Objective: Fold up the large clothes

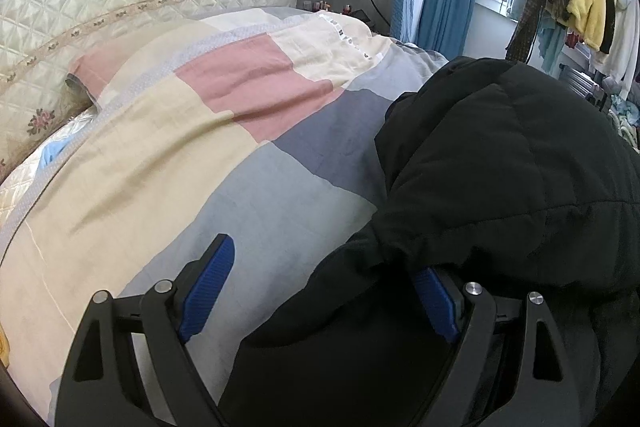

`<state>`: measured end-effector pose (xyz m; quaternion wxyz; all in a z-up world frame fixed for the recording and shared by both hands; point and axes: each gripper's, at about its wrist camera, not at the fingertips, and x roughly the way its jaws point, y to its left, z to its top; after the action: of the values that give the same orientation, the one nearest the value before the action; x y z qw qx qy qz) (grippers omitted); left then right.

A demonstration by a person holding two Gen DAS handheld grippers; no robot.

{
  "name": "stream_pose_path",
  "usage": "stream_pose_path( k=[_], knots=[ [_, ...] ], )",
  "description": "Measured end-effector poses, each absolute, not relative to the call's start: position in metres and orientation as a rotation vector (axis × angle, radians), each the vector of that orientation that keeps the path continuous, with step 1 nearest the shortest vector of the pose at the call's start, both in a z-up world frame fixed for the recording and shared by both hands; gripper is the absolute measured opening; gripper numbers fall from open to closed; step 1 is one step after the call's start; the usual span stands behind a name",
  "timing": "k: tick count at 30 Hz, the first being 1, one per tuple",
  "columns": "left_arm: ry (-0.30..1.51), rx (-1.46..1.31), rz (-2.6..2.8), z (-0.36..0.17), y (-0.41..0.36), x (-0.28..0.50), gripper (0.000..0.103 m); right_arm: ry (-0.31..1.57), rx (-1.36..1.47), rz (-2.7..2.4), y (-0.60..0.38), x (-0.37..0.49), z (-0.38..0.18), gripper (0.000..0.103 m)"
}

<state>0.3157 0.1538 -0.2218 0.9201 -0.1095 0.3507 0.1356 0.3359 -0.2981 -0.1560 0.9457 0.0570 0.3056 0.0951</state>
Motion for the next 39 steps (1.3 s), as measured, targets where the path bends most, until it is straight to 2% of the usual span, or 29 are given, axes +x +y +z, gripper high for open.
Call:
stream_pose_path(
  k=[1, 3, 4, 10, 13, 16, 22, 30, 39],
  knots=[
    [0.719, -0.220, 0.277, -0.222, 0.153, 0.315, 0.087, 0.622, 0.091, 0.182, -0.300, 0.333, -0.155, 0.048],
    [0.716, -0.213, 0.275, -0.221, 0.150, 0.314, 0.087, 0.615, 0.055, 0.141, -0.306, 0.332, -0.152, 0.071],
    [0.715, -0.211, 0.274, -0.221, 0.149, 0.313, 0.087, 0.606, 0.045, 0.122, -0.310, 0.330, -0.150, 0.074],
    [0.714, -0.208, 0.271, -0.221, 0.148, 0.312, 0.087, 0.673, 0.044, 0.060, -0.335, 0.340, -0.166, 0.074],
    [0.713, -0.204, 0.270, -0.222, 0.147, 0.313, 0.087, 0.738, -0.004, 0.051, -0.335, 0.351, -0.182, 0.081],
    [0.717, -0.200, 0.267, -0.223, 0.146, 0.314, 0.087, 0.769, -0.078, 0.019, -0.334, 0.361, -0.196, 0.082],
    [0.717, -0.199, 0.265, -0.225, 0.145, 0.314, 0.087, 0.763, -0.082, -0.002, -0.339, 0.374, -0.208, 0.082],
    [0.714, -0.200, 0.262, -0.226, 0.144, 0.314, 0.087, 0.607, 0.053, 0.019, -0.364, 0.363, -0.172, 0.082],
    [0.726, -0.215, 0.255, -0.229, 0.147, 0.315, 0.087, 0.687, 0.110, -0.019, -0.383, 0.381, -0.196, 0.081]
  ],
)
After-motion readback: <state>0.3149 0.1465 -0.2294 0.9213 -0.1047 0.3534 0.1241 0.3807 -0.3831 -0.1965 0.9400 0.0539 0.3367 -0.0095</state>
